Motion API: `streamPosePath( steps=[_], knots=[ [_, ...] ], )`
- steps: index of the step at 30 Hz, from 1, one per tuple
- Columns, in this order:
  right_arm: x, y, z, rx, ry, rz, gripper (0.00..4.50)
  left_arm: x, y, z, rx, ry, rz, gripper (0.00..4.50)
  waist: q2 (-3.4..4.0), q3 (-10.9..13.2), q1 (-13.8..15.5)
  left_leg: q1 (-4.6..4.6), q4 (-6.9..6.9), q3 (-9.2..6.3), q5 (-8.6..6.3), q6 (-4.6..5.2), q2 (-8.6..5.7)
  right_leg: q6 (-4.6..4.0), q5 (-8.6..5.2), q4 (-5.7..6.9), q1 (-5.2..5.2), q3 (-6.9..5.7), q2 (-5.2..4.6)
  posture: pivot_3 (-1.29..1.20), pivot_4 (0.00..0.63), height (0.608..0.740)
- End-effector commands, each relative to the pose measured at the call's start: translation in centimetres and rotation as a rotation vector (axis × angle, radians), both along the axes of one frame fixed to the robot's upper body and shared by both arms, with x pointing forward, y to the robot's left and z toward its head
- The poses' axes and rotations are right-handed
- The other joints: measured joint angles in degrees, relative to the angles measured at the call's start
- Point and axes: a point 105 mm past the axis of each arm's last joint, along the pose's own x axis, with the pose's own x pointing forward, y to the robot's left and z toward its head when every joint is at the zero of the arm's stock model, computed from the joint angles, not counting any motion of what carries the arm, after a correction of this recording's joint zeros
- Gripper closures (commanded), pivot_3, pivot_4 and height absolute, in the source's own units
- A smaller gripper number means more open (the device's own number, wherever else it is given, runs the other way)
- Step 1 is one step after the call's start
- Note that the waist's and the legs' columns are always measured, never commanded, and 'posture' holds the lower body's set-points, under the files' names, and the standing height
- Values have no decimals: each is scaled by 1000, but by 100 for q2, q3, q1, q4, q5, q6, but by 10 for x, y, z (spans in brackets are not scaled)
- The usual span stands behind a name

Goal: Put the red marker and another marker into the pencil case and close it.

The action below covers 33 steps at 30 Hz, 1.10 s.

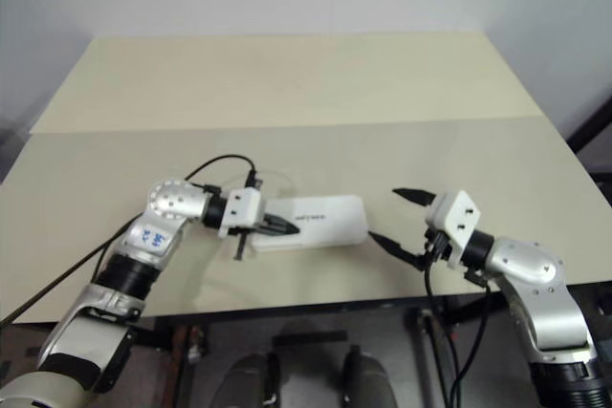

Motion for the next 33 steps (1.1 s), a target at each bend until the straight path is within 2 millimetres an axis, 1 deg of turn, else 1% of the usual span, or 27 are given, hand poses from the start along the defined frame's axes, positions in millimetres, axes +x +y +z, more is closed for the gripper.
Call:
streamPosePath(
  steps=[1, 4, 8, 10, 12, 13, 14, 16, 17, 18, 19, 22, 23, 24, 25, 27, 30, 33],
  knots=[
    [-5, 4, 13, 30, -55, -11, 0, -1, 3, -13, 81, 59, 17, 4484, -1, -3, 0, 1, 0, -2, 0, 0, 0, 0, 0, 1, 1, 0, 0, 0, 150, 740],
    [-4, 6, 13, 35, -55, -11, 0, -3, -1, 3, -79, 120, 49, 4484, 0, -5, -1, 1, 1, -2, 1, 2, 0, 0, 0, 1, 2, 0, 0, 0, 150, 740],
    [-2, 6, 12, 37, -48, -5, 0, -2, 6, 20, -217, 142, 98, 4484, -1, -5, -4, -4, -4, -3, 1, 2, 0, 0, 0, -1, -4, 0, 1, 0, 150, 740],
    [-1, 6, 11, 34, -40, 4, 0, -1, 13, 31, -304, 150, 138, 4484, -1, -4, -5, -6, -5, -3, 1, 2, 0, 0, 0, -1, -6, 0, 2, 0, 150, 740],
    [2, 5, 10, 31, -30, 15, 0, -3, 27, 41, -375, 182, 180, 4112, -1, -4, -14, -6, -5, -2, 1, 2, 0, 0, 0, -2, -5, 0, 2, 0, 150, 740],
    [3, 5, 9, 30, -27, 20, 0, -5, 36, 43, -373, 174, 196, 3924, -1, -5, -20, -6, -6, -2, 1, 1, 0, 0, 0, -2, -5, 0, 2, 0, 150, 740],
    [5, 5, 9, 30, -24, 26, 0, -8, 46, 44, -384, 177, 214, 3632, -1, -5, -46, -5, -5, -2, 1, 2, 0, 0, -1, -1, -5, 0, 2, 0, 150, 740],
    [8, 5, 9, 32, -21, 36, 0, -12, 62, 47, -396, 135, 257, 2941, 0, -5, -91, -2, -11, -1, 1, 1, 1, -1, -1, -2, -5, 1, 2, 0, 150, 740],
    [9, 4, 8, 31, -19, 41, 0, -14, 67, 48, -401, 128, 274, 2685, 0, -4, -114, -2, -13, -3, 1, 1, 1, -2, -1, -1, -5, 0, 2, 0, 150, 740],
    [10, 4, 8, 30, -17, 46, 0, -16, 73, 48, -399, 115, 292, 2307, -1, -4, -124, -2, -13, -3, 1, 1, 1, -2, -2, -2, -5, 0, 2, 0, 150, 740],
    [11, 4, 7, 29, -17, 51, 0, -19, 78, 48, -401, 109, 306, 1887, -1, -4, -124, -3, -12, -4, 1, 1, 1, -2, -1, -3, -4, -2, 1, 0, 150, 740],
    [16, 2, 8, 35, -16, 63, 0, -30, 92, 46, -397, 97, 352, 878, -1, -5, -139, -4, -12, -3, 1, 1, 0, -2, -1, -5, -4, -1, -1, 0, 150, 740],
    [18, 2, 8, 30, -15, 71, 0, -33, 96, 46, -398, 91, 371, 621, -1, -5, -146, -4, -13, -2, 0, 1, 1, -2, -1, -6, -4, -1, -1, 0, 150, 740],
    [20, 1, 8, 24, -17, 81, 0, -37, 99, 45, -404, 94, 387, 192, 0, -4, -150, -3, -15, -2, 0, 1, 1, -2, -1, -7, -4, -1, -1, 0, 150, 740],
    [22, 1, 8, 18, -21, 91, 0, -41, 101, 45, -411, 94, 401, 20, -1, -4, -153, -3, -18, -2, 0, 0, 1, -2, -1, -8, -5, 0, 0, 0, 150, 740],
    [26, 0, 10, 9, -30, 111, 0, -47, 102, 45, -421, 97, 419, 20, 0, -4, -155, -2, -20, -1, 1, 0, 2, -2, -2, -7, -6, 0, 0, 0, 150, 740],
    [33, -1, 15, -12, -43, 152, 0, -54, 97, 47, -418, 95, 426, 20, 0, -4, -141, -3, -18, -1, 1, 0, 2, -2, -2, -6, -6, 0, -1, 0, 150, 740],
    [38, 3, 12, -33, -31, 205, 0, -60, 98, 48, -407, 77, 445, 20, 0, -4, -153, 0, -19, -1, 1, -1, 2, -3, -1, -5, -5, 0, 0, 0, 150, 740]
  ],
)
